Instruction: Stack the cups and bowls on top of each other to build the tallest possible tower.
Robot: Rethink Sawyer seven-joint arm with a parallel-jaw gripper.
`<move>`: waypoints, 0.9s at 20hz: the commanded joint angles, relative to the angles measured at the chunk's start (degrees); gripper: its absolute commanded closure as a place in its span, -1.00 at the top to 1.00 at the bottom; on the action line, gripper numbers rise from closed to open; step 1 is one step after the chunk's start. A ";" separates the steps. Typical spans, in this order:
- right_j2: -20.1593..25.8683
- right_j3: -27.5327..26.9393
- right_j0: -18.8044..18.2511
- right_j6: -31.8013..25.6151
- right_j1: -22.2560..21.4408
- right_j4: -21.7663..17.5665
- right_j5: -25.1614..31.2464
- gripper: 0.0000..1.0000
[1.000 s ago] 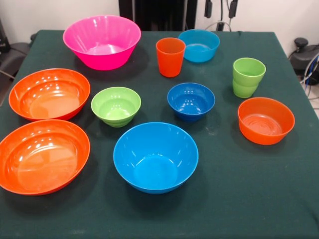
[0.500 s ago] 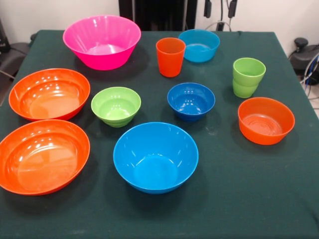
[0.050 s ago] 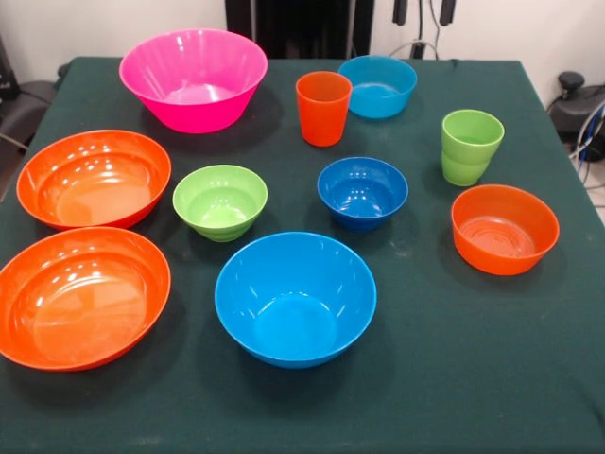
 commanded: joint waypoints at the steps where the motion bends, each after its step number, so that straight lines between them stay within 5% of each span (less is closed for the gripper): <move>1: 3.60 1.90 0.33 4.91 1.14 -0.98 6.99 1.00; 11: 1.65 2.52 -0.39 4.78 5.48 -5.27 -1.74 1.00; 18: 7.18 5.05 -12.84 -0.55 5.21 -12.36 -3.13 1.00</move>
